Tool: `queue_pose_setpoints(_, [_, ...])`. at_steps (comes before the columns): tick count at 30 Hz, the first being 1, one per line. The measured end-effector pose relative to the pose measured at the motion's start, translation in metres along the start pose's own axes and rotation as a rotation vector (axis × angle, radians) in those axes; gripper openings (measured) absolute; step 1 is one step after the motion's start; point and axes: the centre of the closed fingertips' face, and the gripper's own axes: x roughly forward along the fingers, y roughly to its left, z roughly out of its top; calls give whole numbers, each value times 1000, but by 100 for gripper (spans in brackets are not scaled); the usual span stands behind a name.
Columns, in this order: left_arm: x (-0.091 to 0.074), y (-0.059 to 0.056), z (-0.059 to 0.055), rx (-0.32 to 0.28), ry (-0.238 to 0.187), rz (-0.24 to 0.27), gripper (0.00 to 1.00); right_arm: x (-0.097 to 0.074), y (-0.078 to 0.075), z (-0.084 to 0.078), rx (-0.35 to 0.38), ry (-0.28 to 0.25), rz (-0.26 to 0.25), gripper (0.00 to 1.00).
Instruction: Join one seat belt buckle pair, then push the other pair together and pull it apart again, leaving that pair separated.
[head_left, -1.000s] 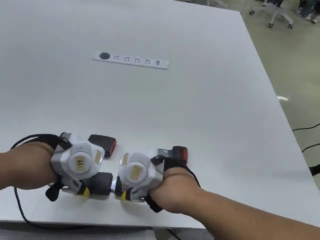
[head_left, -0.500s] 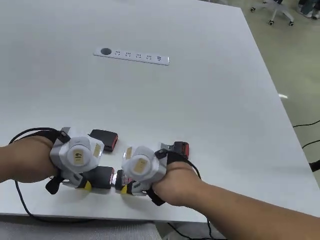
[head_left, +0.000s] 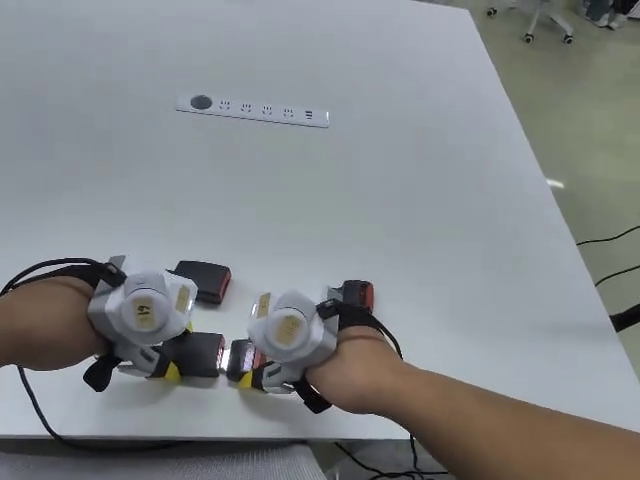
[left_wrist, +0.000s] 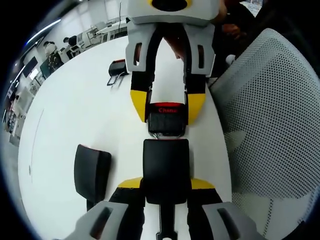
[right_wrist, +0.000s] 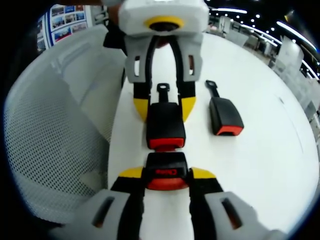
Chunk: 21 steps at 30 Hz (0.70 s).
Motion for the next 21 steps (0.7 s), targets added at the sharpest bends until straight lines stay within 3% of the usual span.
queue_pose_setpoints(5, [0, 1, -1, 11, -2, -5, 34, 0, 0, 2, 11, -14, -4, 34])
queue_pose_setpoints(9, [0, 1, -2, -18, -4, 11, 34, 0, -1, 3, -9, -7, -22, 35])
queue_pose_setpoints(13, [-3, -1, -4, -6, -9, 14, 34, -7, -4, 7, 35, -20, -45, 41])
queue_pose_setpoints(15, [-7, -1, -5, -17, -10, 13, 33, -13, -4, 10, 24, -29, -47, 39])
queue_pose_setpoints(17, [-15, 4, -2, -40, -43, 30, 34, -18, -4, 15, 18, -47, -49, 39])
queue_pose_setpoints(21, [-32, 10, 6, -26, -76, 50, 38, -29, -2, 21, 2, -65, -54, 36])
